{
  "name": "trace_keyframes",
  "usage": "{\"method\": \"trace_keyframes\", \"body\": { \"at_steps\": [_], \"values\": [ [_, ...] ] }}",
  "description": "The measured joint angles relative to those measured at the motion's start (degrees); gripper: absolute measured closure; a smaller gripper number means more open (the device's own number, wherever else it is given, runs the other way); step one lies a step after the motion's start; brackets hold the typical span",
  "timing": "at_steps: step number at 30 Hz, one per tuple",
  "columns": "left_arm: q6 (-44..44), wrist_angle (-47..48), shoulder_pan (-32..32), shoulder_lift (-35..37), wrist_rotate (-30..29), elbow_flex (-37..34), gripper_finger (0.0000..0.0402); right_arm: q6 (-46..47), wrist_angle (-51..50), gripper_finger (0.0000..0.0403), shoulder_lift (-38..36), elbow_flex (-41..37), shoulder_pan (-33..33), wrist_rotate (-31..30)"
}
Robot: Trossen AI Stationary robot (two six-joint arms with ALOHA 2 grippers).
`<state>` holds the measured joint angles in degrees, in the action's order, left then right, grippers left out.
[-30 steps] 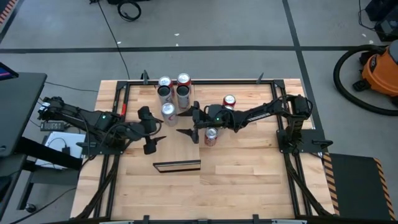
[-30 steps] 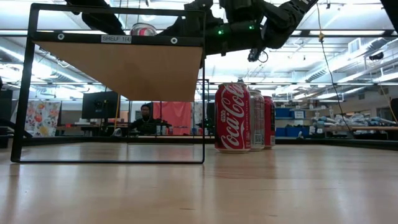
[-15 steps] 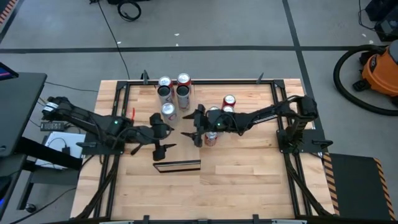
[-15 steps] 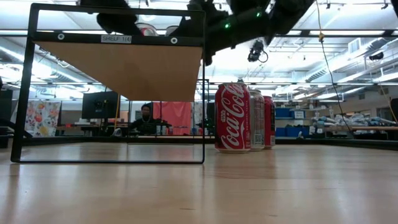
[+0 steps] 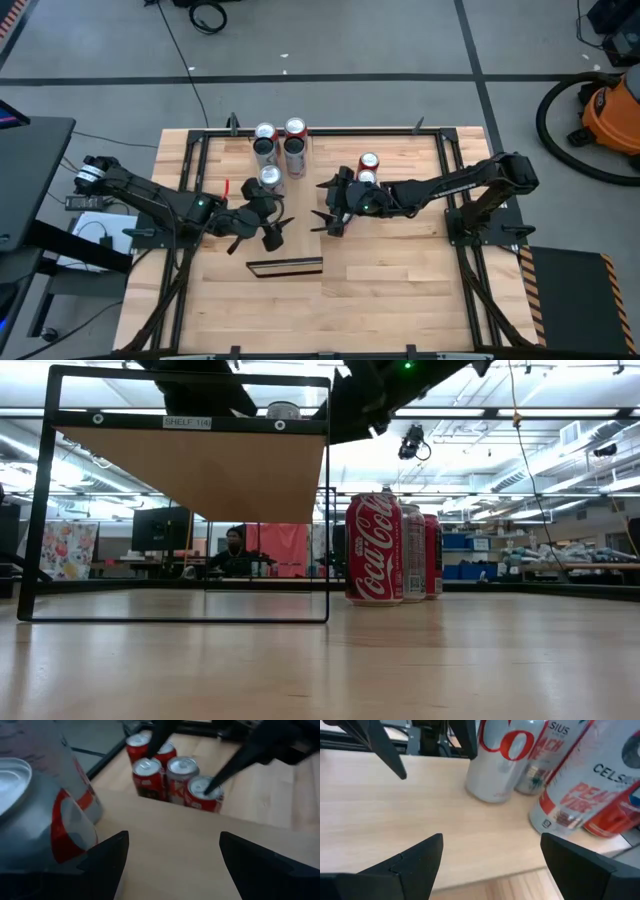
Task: Place canned beverage on shelf
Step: Put the red-silver soda can on the shelf and align it with the other red-silver soda can
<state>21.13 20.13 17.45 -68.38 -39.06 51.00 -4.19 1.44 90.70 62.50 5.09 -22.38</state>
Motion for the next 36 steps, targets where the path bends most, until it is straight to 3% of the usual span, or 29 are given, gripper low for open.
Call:
{"method": "trace_keyframes", "body": {
  "at_steps": [9, 15, 19, 24, 28, 32, 36],
  "values": [
    [0.84, 1.04, -0.58, -0.33, -5.10, 0.00, 0.0079, 2.44, -9.36, 0.0057, -0.60, -0.05, 0.85, -0.65],
    [0.79, 1.19, -0.58, -0.33, -4.63, 0.00, 0.0079, 4.87, -16.22, 0.0057, -3.73, -0.04, 2.22, -3.61],
    [-1.58, 0.77, 0.34, -0.16, -0.88, 0.00, 0.0079, 8.99, -20.96, 0.0057, -5.71, -0.79, 2.76, -4.85],
    [-5.19, 1.38, 2.72, -0.13, 3.06, 1.56, 0.0079, 12.22, -16.17, 0.0057, -9.37, -8.63, 4.11, -7.66],
    [-7.73, 3.91, 4.65, -0.13, 3.89, 3.70, 0.0079, 13.10, -6.42, 0.0057, -13.21, -16.69, 5.86, -10.65],
    [-9.69, 5.50, 5.21, -0.13, 3.95, 5.79, 0.0079, 11.93, 2.03, 0.0057, -15.92, -22.08, 8.28, -10.99],
    [-10.00, 9.02, 5.19, -0.13, 3.85, 8.61, 0.0079, 11.13, 2.45, 0.0057, -16.66, -23.98, 10.46, -8.45]
  ]
}}
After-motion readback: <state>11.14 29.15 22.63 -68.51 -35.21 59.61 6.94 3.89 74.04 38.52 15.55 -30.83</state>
